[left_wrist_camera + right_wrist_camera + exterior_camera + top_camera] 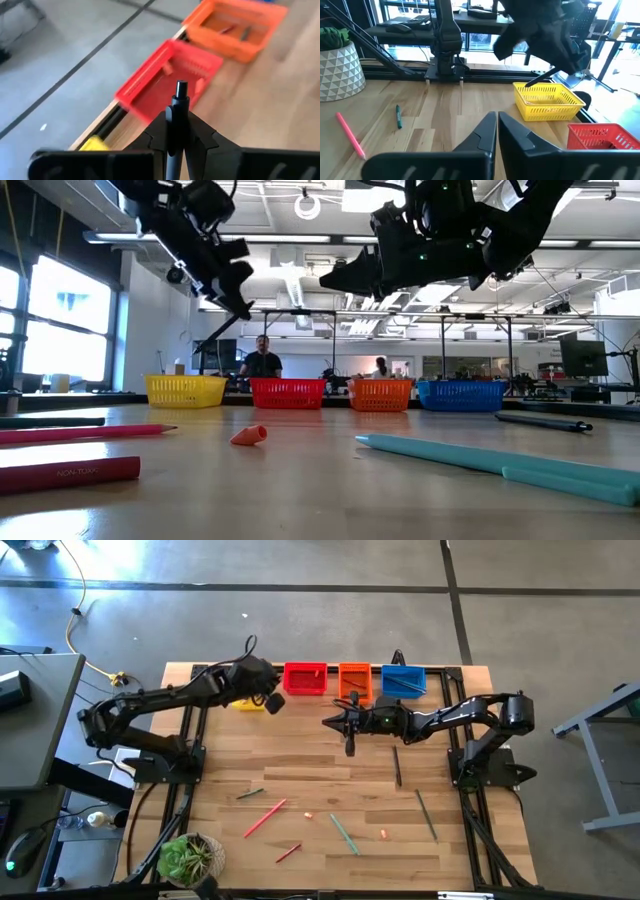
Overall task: Sort crayons/erasers/pens/pencils in bins
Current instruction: Put the bottom black pen into the yellow basket
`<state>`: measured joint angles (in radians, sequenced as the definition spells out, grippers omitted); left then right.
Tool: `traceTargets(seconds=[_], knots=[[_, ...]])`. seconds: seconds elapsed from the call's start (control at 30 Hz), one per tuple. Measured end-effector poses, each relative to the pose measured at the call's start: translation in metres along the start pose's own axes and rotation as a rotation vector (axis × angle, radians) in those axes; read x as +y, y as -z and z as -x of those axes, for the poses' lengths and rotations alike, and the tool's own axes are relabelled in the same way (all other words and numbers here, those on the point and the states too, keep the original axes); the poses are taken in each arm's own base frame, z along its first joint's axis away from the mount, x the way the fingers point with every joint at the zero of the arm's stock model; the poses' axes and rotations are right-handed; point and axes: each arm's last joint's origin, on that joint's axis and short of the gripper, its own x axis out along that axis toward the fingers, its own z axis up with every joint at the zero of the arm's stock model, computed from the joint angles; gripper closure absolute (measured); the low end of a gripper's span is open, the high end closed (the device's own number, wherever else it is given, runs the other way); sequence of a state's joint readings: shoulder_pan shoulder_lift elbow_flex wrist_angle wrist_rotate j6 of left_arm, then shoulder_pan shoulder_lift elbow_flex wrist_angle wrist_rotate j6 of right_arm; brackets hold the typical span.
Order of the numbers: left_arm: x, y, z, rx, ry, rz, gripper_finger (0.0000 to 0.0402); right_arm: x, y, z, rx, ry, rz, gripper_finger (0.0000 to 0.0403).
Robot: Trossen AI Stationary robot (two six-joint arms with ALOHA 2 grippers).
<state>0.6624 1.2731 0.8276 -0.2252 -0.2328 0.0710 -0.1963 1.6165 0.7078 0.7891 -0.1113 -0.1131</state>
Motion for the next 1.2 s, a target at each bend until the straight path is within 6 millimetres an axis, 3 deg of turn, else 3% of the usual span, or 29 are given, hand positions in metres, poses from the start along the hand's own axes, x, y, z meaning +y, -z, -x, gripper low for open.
traceTargets(seconds=[0.43, 1.2], knots=[[0.031, 0.024, -0.051, 0.174, -0.201, 0.094, 0.0381, 0.0, 0.0, 0.0, 0.0, -0.007, 0.0, 0.0402], [0.023, 0.034, -0.049, 0.246, -0.303, 0.272, 0.038, 0.001, 0.002, 0.0, 0.022, -0.012, 0.023, 0.0403]])
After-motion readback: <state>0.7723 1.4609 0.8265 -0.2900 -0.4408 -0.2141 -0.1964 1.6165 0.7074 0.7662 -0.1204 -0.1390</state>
